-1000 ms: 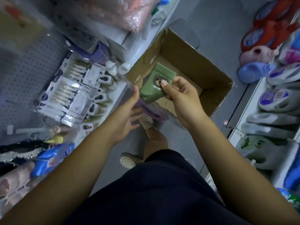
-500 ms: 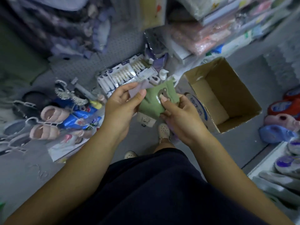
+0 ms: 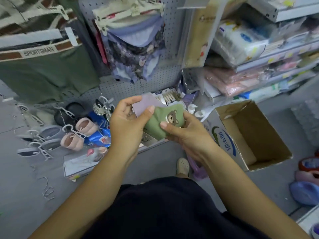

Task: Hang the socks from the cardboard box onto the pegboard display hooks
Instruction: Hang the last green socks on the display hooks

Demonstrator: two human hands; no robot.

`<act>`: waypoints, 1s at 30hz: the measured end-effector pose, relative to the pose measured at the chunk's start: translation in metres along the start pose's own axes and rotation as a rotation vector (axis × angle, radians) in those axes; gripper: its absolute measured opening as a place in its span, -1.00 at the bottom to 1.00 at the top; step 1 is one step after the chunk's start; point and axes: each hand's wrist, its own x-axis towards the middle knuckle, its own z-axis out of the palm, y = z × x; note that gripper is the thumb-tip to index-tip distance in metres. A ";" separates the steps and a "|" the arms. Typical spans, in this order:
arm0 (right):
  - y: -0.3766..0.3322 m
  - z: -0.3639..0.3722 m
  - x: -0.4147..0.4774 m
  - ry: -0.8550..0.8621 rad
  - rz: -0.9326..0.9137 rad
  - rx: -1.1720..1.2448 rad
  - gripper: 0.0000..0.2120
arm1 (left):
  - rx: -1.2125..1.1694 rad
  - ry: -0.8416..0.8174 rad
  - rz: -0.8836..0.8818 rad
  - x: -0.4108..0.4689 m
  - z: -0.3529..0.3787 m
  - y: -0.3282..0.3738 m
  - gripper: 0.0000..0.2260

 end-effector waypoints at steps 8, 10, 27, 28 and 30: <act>-0.020 0.014 0.012 0.133 -0.143 -0.124 -0.81 | -0.084 0.185 -0.053 0.032 -0.035 0.017 -0.79; -0.033 0.020 0.016 0.099 -0.161 -0.096 -0.78 | -0.020 0.174 -0.132 0.036 -0.043 0.013 -0.74; -0.027 0.036 0.061 0.230 -0.116 -0.176 -0.49 | 0.008 0.055 -0.267 0.040 -0.046 0.020 -0.96; -0.028 0.036 0.058 0.261 -0.159 -0.362 -0.41 | 0.006 0.077 -0.265 0.040 -0.045 0.020 -0.97; -0.029 0.036 0.048 0.257 -0.331 -0.706 -0.28 | -0.016 0.105 -0.252 0.040 -0.042 0.022 -0.98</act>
